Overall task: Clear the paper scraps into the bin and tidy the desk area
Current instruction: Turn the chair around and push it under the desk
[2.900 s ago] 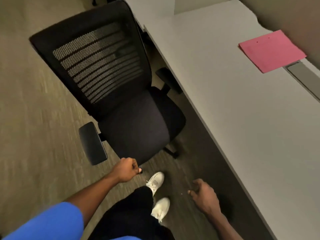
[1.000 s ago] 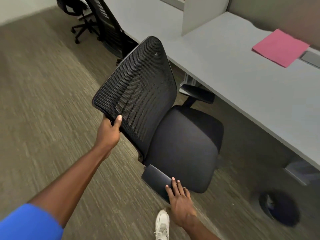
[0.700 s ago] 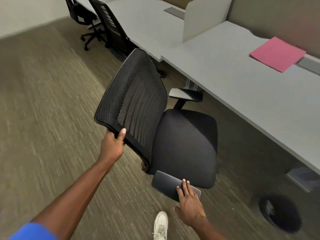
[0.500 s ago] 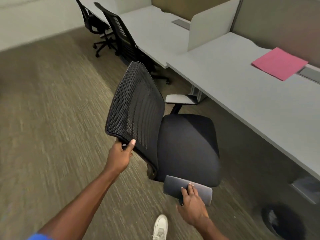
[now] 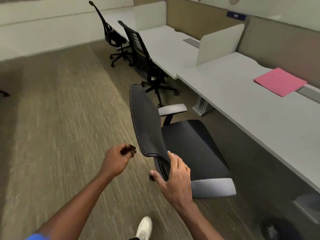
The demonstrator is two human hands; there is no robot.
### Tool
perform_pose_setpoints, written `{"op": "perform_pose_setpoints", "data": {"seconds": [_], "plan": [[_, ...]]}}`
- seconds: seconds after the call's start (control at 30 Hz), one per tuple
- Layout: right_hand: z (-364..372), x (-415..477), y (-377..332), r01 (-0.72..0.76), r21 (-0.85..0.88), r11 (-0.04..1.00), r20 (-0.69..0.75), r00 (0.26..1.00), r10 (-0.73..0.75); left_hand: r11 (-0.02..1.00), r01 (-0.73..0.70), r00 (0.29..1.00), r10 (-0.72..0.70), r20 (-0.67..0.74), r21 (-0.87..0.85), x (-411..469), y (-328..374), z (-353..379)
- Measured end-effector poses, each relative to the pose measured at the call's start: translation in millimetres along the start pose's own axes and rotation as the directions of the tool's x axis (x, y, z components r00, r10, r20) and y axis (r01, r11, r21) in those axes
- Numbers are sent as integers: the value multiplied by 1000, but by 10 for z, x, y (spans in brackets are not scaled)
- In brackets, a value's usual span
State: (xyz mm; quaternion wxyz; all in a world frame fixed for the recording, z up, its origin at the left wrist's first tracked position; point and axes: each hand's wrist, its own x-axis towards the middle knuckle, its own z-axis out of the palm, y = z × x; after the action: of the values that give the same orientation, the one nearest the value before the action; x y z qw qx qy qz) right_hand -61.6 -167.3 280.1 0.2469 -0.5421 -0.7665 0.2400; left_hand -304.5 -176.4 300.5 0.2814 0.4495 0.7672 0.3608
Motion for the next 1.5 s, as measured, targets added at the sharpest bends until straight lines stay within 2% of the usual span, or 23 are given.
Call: {"op": "perform_pose_setpoints", "data": {"seconds": [0.1, 0.2, 0.37, 0.5, 0.63, 0.73, 0.83, 0.93, 1.03, 1.13, 1.3, 1.5], "plan": [[-116, 18, -239, 17, 18, 1000, -115, 993, -14, 999, -2, 999, 1, -32, -34, 143, -18, -146], [-157, 61, -413, 3, -18, 1000, -161, 987, -6, 999, -25, 997, 23, -76, -29, 368, -32, -315], [-121, 155, -642, -78, -162, 984, -253, 967, 35, 996, -66, 988, 56, -140, -66, 876, 82, -590], [-9, 186, -659, -215, -348, 913, -316, 943, 101, 987, -93, 995, 86, -60, -129, 1379, 219, -739], [81, 144, -531, -333, -409, 850, -440, 888, 136, 981, -148, 982, 160, 96, -123, 1800, 256, -689], [83, 65, -434, -378, -455, 806, -481, 866, 135, 961, -276, 940, 278, 196, -37, 1970, 260, -568], [45, -6, -374, -414, -475, 776, -484, 860, 163, 848, -512, 846, 468, 255, 141, 2016, 244, -397], [5, -34, -344, -423, -490, 762, -490, 857, 161, 741, -631, 776, 599, 197, 231, 1966, 203, -235], [-52, -52, -300, -418, -535, 734, -470, 869, 153, 682, -686, 720, 687, 98, 253, 1972, 188, -84], [-113, -68, -241, -422, -562, 712, -464, 873, 151, 642, -713, 684, 725, 83, 282, 1992, 219, 12], [-210, -29, -140, -407, -584, 702, -473, 874, 113, 654, -709, 680, 733, 14, 264, 1967, 278, 112], [-203, 23, -108, -413, -586, 697, -492, 865, 99, 629, -730, 659, 751, 32, 269, 2062, 295, 144]]}}
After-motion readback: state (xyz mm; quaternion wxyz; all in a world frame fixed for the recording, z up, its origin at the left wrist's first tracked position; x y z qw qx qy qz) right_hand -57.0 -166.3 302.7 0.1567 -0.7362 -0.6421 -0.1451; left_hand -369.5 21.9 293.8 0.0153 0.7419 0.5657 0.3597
